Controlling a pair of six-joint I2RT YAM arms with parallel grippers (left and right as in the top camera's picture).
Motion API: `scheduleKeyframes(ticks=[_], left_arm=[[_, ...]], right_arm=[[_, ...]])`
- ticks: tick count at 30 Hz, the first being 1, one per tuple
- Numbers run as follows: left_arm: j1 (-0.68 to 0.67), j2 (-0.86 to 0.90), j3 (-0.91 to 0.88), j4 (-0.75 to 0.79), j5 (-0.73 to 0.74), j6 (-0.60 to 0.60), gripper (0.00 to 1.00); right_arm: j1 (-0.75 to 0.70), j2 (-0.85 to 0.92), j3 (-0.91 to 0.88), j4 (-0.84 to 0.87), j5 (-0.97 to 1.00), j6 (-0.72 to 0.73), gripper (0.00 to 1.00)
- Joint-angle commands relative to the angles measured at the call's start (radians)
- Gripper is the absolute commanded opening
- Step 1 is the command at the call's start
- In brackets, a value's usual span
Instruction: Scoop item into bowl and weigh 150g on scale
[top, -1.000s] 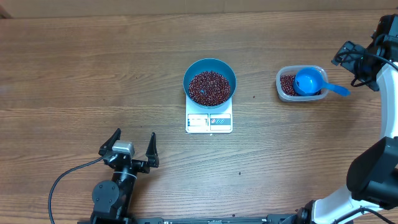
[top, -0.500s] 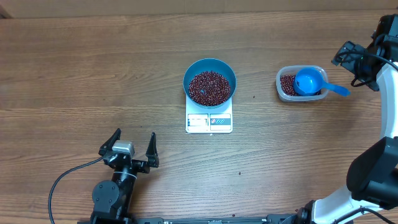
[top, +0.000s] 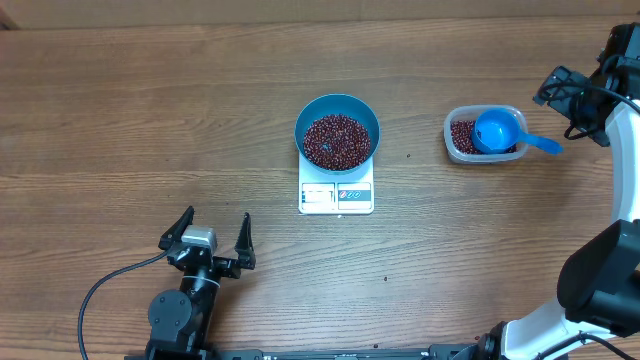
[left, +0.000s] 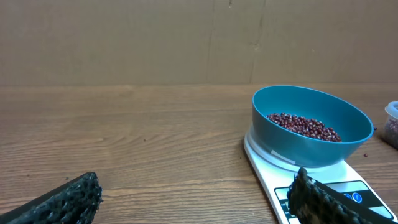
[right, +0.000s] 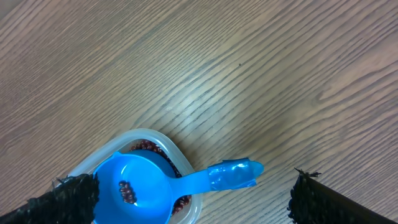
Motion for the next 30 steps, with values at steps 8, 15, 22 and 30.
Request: scheduleKeyframes(ticks=[8,15,22,30], left_arm=[[0.011,-0.008,-0.003,-0.002,-0.013,0.016,1.0],[0.011,-0.008,-0.003,-0.002,-0.013,0.016,1.0],[0.011,-0.008,-0.003,-0.002,-0.013,0.016,1.0],[0.011,-0.008,-0.003,-0.002,-0.013,0.016,1.0]], right_arm=[[0.003,-0.014,-0.003,0.005,0.005,0.004,1.0],[0.005,-0.03,-0.003,0.004,0.005,0.004,1.0],[0.023,-0.171,-0.003,0.004,0.005,0.004,1.0],[0.03,-0.35,-0.003,0.003,0.005,0.004,1.0]])
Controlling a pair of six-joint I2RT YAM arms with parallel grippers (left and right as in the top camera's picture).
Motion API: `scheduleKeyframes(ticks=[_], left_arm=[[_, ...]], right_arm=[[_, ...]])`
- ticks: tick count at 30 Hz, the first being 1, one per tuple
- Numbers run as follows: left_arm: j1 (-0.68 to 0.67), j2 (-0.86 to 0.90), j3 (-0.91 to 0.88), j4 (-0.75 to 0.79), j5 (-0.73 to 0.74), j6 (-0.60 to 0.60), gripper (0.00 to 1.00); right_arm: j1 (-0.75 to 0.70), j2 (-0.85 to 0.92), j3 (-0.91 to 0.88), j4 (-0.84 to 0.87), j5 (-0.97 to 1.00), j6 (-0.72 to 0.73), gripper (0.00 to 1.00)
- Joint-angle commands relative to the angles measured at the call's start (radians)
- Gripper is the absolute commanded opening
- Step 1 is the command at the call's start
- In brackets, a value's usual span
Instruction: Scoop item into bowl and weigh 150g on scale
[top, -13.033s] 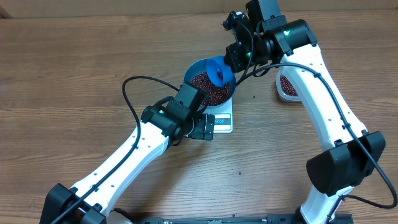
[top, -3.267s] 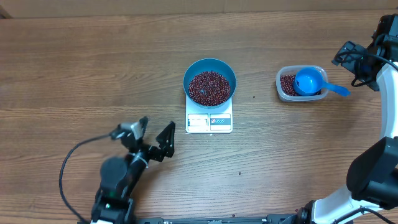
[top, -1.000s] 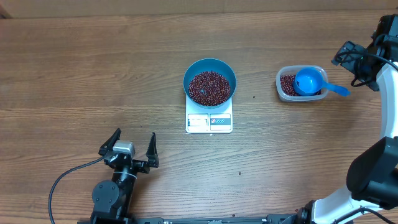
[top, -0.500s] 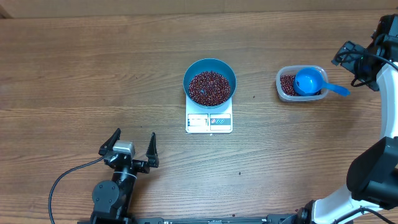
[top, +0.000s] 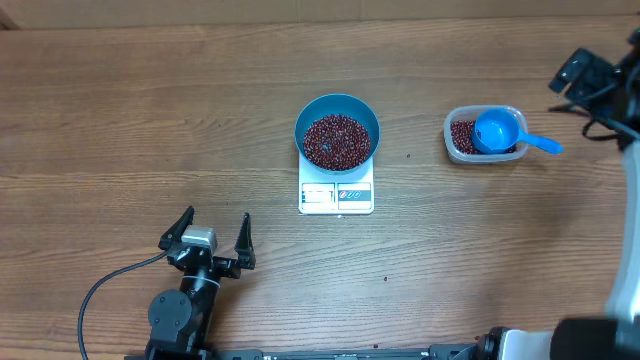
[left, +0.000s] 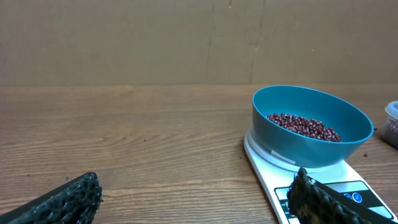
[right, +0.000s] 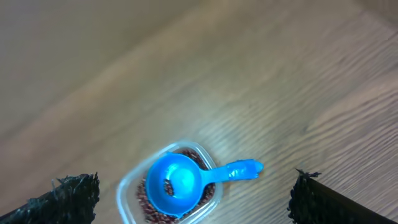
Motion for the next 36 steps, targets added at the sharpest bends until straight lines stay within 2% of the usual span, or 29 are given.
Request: scheduleKeyframes(ticks=[1,15,19,27,36], left_arm=[[0.011,-0.008,-0.003,-0.002,-0.013,0.015,0.99],[0.011,-0.008,-0.003,-0.002,-0.013,0.015,0.99],[0.011,-0.008,-0.003,-0.002,-0.013,0.015,1.0],[0.011,-0.008,-0.003,-0.002,-0.013,0.016,1.0],[0.011,-0.008,-0.003,-0.002,-0.013,0.015,1.0]], right_arm=[[0.004,-0.076,0.004,0.003,0.005,0.004,1.0],[0.005,-0.37,0.004,0.003,0.006,0.004,1.0],[0.047,-0.427,0.003,0.003,0.006,0.004,1.0],[0.185,-0.442,0.0,-0.027,0.005,0.004,1.0],[0.202,-0.401,-0.019,-0.068,0.005,0.004,1.0]])
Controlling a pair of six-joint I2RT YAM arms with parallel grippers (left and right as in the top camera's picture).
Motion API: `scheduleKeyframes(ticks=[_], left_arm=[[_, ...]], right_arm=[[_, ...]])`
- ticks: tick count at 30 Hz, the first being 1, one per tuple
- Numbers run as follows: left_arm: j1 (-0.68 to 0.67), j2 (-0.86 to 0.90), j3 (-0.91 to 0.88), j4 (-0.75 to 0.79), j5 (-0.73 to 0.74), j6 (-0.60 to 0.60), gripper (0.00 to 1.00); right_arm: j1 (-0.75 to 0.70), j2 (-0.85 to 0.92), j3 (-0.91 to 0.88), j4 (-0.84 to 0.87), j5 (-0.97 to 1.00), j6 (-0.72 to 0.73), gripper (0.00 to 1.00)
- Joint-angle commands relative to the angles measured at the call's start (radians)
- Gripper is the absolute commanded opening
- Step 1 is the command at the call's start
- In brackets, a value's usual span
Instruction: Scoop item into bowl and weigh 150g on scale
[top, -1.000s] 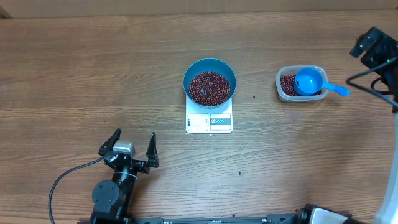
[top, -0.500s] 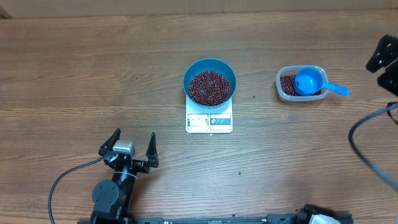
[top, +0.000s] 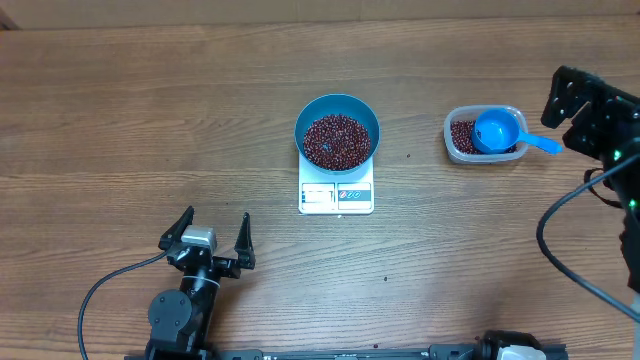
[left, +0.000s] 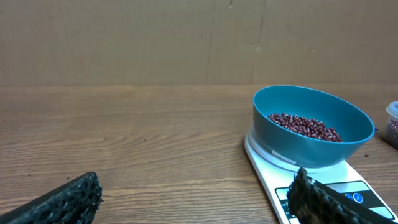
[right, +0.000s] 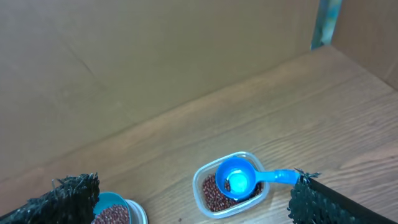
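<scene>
A teal bowl (top: 337, 132) holding red beans stands on the white scale (top: 336, 196) at mid-table; the left wrist view shows the bowl (left: 311, 127) on the scale (left: 267, 158) too. To the right, a clear container (top: 458, 140) of beans holds the blue scoop (top: 496, 130), its handle pointing right over the rim. My right gripper (right: 189, 190) hangs open, high and off to the right of the container (right: 208, 190) and scoop (right: 238, 177), holding nothing. My left gripper (left: 189, 199) rests open near the front left, empty.
A cardboard wall runs along the back of the wooden table (top: 150, 120). A few stray beans lie on the wood near the scale. The left arm's cable (top: 105, 285) trails at the front left.
My right gripper has drawn farther back from the container; its view now takes in the whole container, the back wall and the bowl's edge. The scoop, bowl and left arm have not moved.
First my right gripper stood open close over the scoop's handle, the scoop lying in the container. Then it was higher, with the container smaller in view. Now it is farther off still, open and empty. The left gripper stayed open throughout.
</scene>
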Motion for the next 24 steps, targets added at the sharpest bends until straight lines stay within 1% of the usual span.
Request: scheduleKeyframes(ticks=[1,5,12,16,19,21,22,24], left_arm=[[0.011,-0.008,-0.003,-0.002,-0.01,0.015,0.99],[0.011,-0.008,-0.003,-0.002,-0.01,0.015,0.99],[0.011,-0.008,-0.003,-0.002,-0.01,0.016,1.0],[0.011,-0.008,-0.003,-0.002,-0.01,0.015,1.0],[0.011,-0.008,-0.003,-0.002,-0.01,0.015,1.0],[0.011,-0.008,-0.003,-0.002,-0.01,0.015,1.0],[0.011,-0.008,-0.003,-0.002,-0.01,0.016,1.0],[0.011,-0.008,-0.003,-0.002,-0.01,0.015,0.99]], right_arm=[[0.006,0.005,-0.034,-0.001,0.006,0.004,1.0],[0.006,-0.009,-0.125,-0.001,0.006,0.004,1.0],[0.006,-0.073,-0.384,0.0,0.006,0.004,1.0],[0.006,-0.112,-0.529,0.029,0.013,0.001,1.0],[0.006,-0.149,-0.688,0.156,0.008,0.001,1.0],[0.006,-0.177,-0.81,0.292,-0.003,0.004,1.0],[0.006,-0.198,-0.897,0.404,-0.023,0.004,1.0],[0.006,-0.23,-1.015,0.566,-0.066,0.004,1.0]])
